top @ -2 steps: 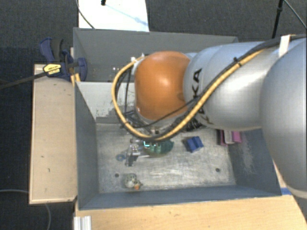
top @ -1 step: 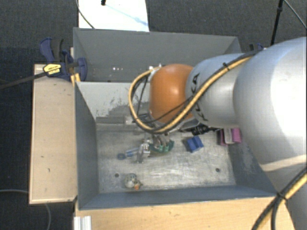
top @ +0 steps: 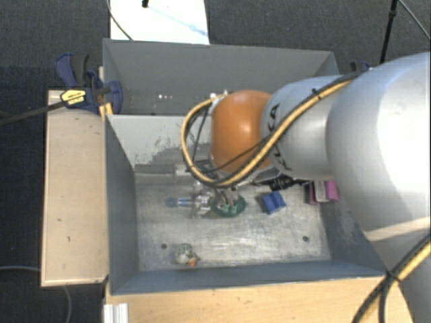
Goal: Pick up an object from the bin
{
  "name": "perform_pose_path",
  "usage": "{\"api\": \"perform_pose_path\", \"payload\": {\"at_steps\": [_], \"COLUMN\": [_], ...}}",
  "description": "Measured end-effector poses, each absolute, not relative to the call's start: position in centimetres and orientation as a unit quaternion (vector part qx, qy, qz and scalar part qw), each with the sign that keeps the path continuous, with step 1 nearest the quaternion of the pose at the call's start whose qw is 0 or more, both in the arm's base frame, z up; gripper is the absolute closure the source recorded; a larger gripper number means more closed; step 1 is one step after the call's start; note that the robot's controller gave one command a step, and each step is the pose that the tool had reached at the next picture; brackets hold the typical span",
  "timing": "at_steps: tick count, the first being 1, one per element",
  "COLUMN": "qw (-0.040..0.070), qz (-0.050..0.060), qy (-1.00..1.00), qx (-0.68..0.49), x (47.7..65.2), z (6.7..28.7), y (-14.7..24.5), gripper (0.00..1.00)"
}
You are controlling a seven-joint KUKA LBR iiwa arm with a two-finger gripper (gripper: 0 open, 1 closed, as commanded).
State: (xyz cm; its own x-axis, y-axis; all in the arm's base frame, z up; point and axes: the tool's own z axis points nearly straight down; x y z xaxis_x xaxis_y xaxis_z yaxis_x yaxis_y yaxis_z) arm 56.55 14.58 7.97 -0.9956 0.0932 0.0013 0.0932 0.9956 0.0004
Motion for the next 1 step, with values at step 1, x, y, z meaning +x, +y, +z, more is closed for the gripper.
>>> {"api": "perform_pose_path", "payload": {"at_steps": [1], "qw": [-0.005], "qz": [-0.001], "qy": [-0.999], "qx": [-0.034], "x": [55.41], "z": [23.83], "y": [8.00], "gripper": [1.00]}}
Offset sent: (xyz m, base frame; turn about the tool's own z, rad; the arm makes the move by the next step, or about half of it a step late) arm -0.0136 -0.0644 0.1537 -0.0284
